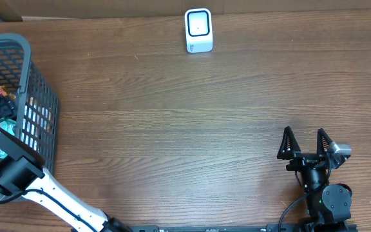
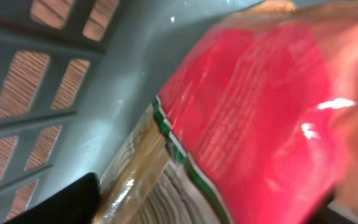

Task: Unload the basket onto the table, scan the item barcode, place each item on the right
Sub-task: 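Grasp the orange-wrapped long snack and lift it out of the basket, then carry the snack toward the scanner and lay it on the table, then move the left gripper back into the basket toward the teal packet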

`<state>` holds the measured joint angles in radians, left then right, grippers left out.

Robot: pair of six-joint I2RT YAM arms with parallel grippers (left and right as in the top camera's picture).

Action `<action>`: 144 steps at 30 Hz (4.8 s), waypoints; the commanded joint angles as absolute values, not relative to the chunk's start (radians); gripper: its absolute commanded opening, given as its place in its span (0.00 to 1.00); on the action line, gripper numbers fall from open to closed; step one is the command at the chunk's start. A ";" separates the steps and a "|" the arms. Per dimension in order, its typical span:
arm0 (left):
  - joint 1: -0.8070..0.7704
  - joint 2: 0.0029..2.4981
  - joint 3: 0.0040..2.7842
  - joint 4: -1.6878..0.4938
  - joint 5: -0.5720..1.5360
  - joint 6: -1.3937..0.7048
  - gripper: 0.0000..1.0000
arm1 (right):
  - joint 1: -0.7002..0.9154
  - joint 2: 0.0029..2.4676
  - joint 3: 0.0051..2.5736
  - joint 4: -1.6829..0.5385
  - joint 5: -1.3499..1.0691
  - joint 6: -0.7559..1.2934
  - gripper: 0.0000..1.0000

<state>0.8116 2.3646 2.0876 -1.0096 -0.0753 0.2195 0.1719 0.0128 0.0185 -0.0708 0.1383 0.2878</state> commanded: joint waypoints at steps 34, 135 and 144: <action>0.792 1.741 2.232 -0.992 0.157 0.128 0.04 | 0.178 0.003 0.008 -0.067 0.141 0.292 1.00; 0.804 1.818 2.487 -1.637 0.035 -0.336 0.96 | 0.178 0.003 0.008 -0.067 0.141 0.292 1.00; 0.936 1.818 2.123 -1.354 0.262 -0.095 0.92 | 0.178 0.003 0.008 -0.067 0.141 0.292 1.00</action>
